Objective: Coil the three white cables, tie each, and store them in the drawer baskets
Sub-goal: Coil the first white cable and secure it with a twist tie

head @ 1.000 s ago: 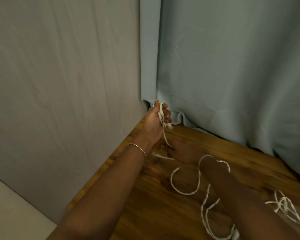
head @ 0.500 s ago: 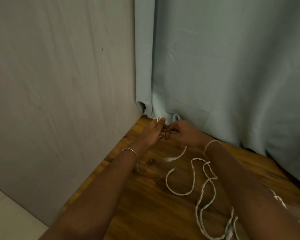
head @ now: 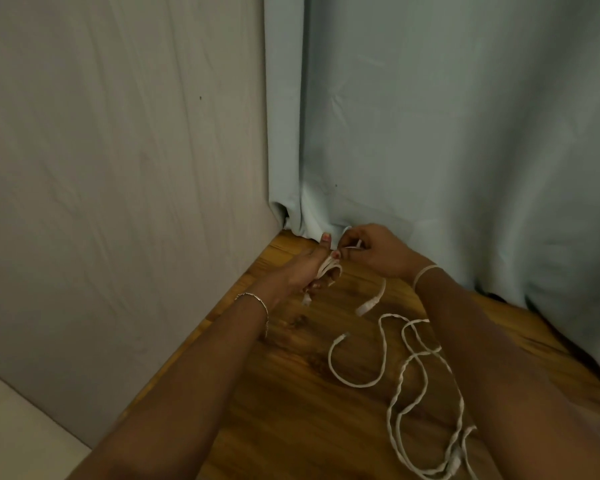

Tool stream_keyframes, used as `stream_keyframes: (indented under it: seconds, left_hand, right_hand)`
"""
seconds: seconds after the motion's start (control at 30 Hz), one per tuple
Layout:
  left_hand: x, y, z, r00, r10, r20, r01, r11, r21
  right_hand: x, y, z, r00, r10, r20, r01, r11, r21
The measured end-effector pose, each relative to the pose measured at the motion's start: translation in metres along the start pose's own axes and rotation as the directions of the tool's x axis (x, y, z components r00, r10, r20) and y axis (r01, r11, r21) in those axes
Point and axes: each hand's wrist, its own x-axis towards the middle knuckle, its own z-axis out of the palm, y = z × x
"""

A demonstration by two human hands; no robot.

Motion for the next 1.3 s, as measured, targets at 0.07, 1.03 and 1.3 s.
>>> stream_keyframes:
  seconds: [0.07, 1.03, 1.3]
  left_hand:
    - [-0.001, -0.002, -0.003, 0.997, 0.001, 0.077, 0.009, 0.992, -0.124]
    - [0.005, 0.003, -0.004, 0.936, -0.033, -0.349, -0.312, 0.379, -0.871]
    - [0.008, 0.003, -0.007, 0.921, -0.083, -0.381, -0.329, 0.358, -0.874]
  right_hand:
    - [0.0, 0.008, 0.002, 0.996, 0.016, -0.087, -0.012, 0.998, 0.055]
    - [-0.032, -0.043, 0.093, 0.788, 0.611, 0.077, -0.263, 0.22, 0.939]
    - [-0.04, -0.05, 0.097, 0.878, 0.478, -0.028, -0.167, 0.36, 0.918]
